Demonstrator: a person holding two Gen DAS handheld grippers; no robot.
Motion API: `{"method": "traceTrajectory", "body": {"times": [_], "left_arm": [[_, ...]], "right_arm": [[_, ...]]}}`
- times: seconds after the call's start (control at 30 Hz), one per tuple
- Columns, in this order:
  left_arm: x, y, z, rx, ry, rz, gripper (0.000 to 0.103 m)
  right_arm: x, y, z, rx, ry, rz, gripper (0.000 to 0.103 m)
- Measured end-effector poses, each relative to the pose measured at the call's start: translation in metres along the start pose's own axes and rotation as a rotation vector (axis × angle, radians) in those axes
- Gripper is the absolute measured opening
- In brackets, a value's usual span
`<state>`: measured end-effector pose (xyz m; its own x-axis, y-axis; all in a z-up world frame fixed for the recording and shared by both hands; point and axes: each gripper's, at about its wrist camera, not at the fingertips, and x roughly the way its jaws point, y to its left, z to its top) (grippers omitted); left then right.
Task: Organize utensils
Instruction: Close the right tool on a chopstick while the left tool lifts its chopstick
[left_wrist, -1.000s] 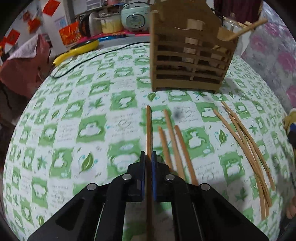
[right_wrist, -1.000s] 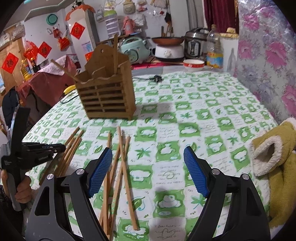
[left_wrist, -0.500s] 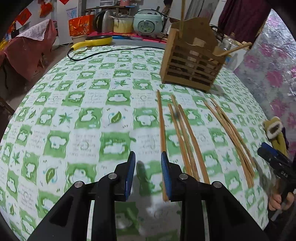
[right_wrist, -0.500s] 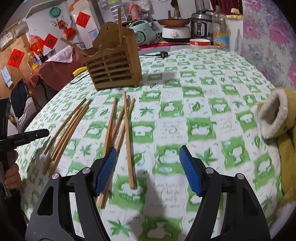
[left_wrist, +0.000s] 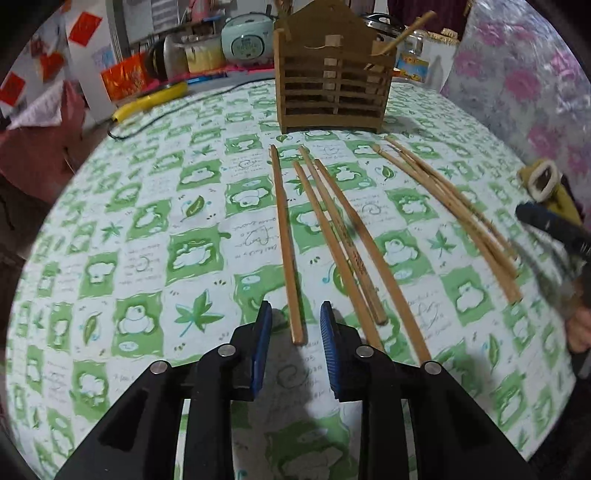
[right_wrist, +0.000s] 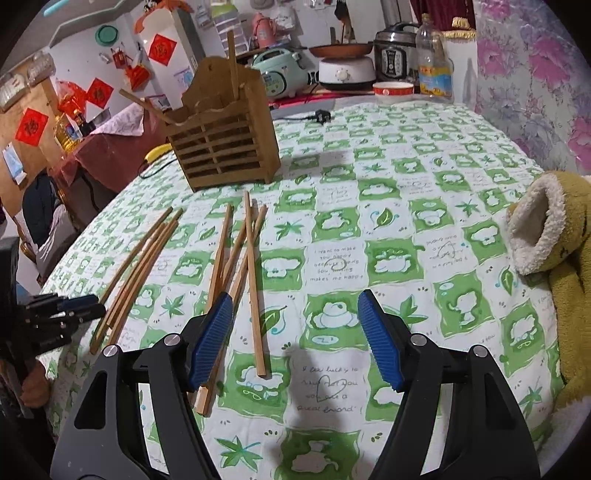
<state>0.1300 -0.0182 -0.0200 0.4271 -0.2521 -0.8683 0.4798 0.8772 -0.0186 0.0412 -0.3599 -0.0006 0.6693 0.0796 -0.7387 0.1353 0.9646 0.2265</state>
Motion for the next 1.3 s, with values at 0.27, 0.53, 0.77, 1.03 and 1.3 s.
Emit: {"method": "traceTrajectory", "body": {"times": [0.27,0.53,0.77,1.03,1.3], "left_arm": [[0.0,0.014,0.003,-0.068,-0.006,-0.014,0.006],[0.0,0.008,0.003,-0.05,-0.012,0.034,0.006],[0.0,0.005,0.002,-0.032,-0.013,0.055,0.006],[-0.01,0.003,0.002,-0.036,-0.046,0.061,0.006],[-0.059,0.004,0.03,-0.081,-0.164,0.039,0.006]], "right_arm": [[-0.002,0.018,-0.013,-0.106,0.04,-0.001,0.061],[0.008,0.022,-0.024,-0.161,0.147,-0.017,0.037],[0.013,0.04,-0.028,-0.251,0.168,-0.021,0.007],[-0.007,0.025,-0.021,-0.17,0.06,-0.018,0.006],[-0.048,0.031,0.011,-0.155,-0.105,-0.007,0.006]]}}
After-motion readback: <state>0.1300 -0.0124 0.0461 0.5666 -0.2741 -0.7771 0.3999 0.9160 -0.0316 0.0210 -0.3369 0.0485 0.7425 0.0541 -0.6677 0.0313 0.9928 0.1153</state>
